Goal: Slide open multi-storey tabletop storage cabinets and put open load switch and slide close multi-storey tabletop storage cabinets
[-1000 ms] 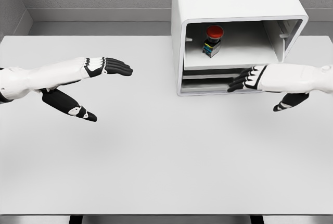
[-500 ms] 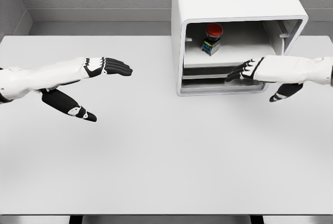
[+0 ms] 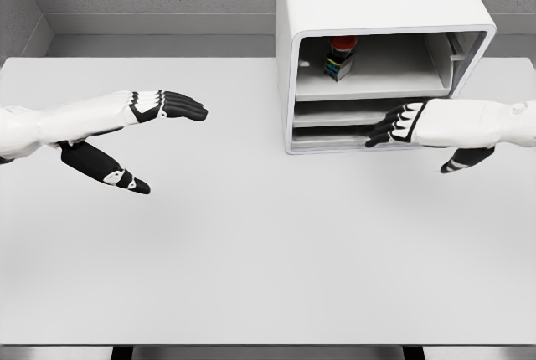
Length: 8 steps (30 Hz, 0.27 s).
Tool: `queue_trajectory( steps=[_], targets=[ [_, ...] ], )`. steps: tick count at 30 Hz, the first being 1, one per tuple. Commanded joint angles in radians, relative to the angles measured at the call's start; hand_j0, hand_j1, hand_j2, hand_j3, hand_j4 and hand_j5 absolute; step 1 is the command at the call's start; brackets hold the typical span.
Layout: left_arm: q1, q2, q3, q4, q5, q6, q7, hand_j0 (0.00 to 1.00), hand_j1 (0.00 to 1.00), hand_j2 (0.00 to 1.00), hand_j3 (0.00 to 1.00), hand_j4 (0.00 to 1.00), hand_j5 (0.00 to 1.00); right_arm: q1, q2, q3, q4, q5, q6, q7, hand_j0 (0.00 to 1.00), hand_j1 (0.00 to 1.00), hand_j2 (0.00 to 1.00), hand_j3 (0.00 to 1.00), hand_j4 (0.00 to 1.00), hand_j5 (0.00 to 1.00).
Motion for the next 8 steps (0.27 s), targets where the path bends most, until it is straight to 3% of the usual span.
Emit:
queue_trajectory(
  steps=[1,8],
  targets=[
    [0.000,0.002,0.001,0.000,0.008,0.003,0.000,1.00,1.00,1.00,1.00,1.00,1.00,0.000,-0.038,-0.001,-0.010,-0.009,0.003,-0.014,1.00,1.00,1.00,1.00,1.00,1.00],
    [0.002,0.002,-0.004,0.000,0.008,0.003,0.000,1.00,1.00,1.00,1.00,1.00,1.00,0.012,-0.041,-0.001,-0.010,-0.012,0.003,-0.012,1.00,1.00,1.00,1.00,1.00,1.00]
  ],
)
